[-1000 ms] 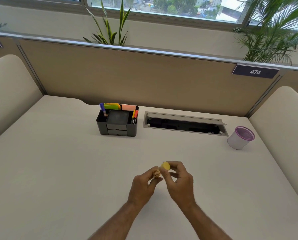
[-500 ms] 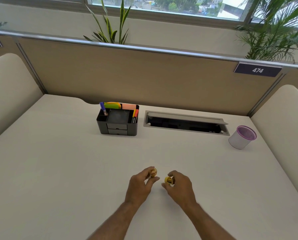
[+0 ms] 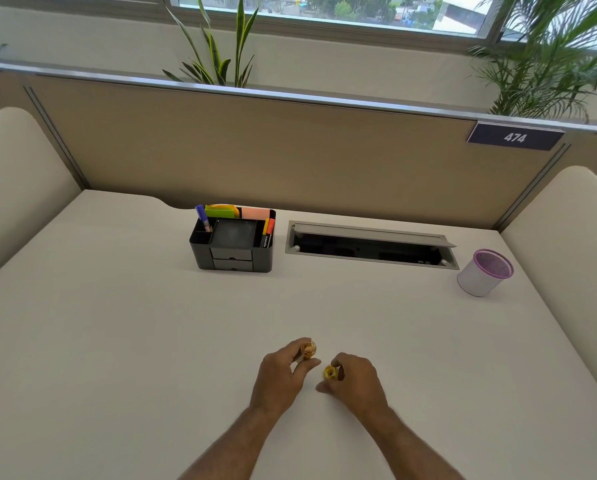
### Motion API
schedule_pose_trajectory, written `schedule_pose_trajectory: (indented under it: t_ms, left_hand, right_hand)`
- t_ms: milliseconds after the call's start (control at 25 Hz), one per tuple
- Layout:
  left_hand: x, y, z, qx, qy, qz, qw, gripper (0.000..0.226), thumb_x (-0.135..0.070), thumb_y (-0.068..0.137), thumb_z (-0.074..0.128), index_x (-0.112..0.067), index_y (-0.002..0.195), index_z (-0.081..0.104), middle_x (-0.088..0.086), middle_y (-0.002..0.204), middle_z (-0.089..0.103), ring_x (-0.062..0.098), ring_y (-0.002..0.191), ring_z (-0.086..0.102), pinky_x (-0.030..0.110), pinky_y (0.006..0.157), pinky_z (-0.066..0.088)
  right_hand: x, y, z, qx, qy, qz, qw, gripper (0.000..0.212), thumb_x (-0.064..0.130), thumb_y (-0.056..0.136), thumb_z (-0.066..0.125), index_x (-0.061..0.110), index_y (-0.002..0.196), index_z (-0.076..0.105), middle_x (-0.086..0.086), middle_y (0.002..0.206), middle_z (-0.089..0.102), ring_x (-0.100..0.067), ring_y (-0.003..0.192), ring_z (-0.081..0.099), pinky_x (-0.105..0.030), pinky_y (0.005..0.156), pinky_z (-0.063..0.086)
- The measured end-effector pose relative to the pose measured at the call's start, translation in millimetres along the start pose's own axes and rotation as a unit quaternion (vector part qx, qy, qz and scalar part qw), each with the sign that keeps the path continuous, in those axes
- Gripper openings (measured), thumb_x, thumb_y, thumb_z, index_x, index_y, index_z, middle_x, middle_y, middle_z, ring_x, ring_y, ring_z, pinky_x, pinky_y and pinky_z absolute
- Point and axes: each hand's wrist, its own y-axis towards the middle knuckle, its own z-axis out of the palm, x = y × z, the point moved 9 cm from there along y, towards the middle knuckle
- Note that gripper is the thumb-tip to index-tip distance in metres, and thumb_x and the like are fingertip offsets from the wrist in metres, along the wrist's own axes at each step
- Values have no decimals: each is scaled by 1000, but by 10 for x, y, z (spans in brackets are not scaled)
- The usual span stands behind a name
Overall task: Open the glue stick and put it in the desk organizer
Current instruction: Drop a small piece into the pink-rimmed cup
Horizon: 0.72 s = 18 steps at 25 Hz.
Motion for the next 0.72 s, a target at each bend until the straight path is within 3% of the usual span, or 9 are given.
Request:
schedule_pose_trajectory:
  t_ms: [200,400,520,720]
  left_hand:
    - [-74,25,61,9,-7,13,1000,32,-26,82,79,-35,108,62,-32,101,68,-2,96,67,18,84,54]
    - [-266,78,170,23,-9,31,999,29,-33,84,75,-39,108,60,-29,102,68,-4,94,66,17,78,54]
    - [-442,135,314,34,-15,48,998,27,-39,85,71,-34,111,64,-16,95,74,4,92,68,27,78,56]
    - [-711,287,541,27,-2,66,997,34,-35,87,73,-25,119,65,-7,104,76,9,93,70,31,81,57]
  right_hand:
    - [-20,-68,-73,-35,32,-18,999,57,48,67,85,21,113,66,3,93,67,-12,84,59,-24,70,45]
    - [51,-199,-371,-150,121,-87,977,41,32,70,86,30,107,69,19,97,64,-1,86,56,-12,68,41]
    - [8,-190,-527,-178,192,-72,962,38,18,70,85,33,101,69,17,98,68,-6,86,60,-16,64,46]
    - [-110,-159,-754,-214,260,-70,939,38,1,74,78,32,93,71,11,86,75,-14,80,67,-25,62,53]
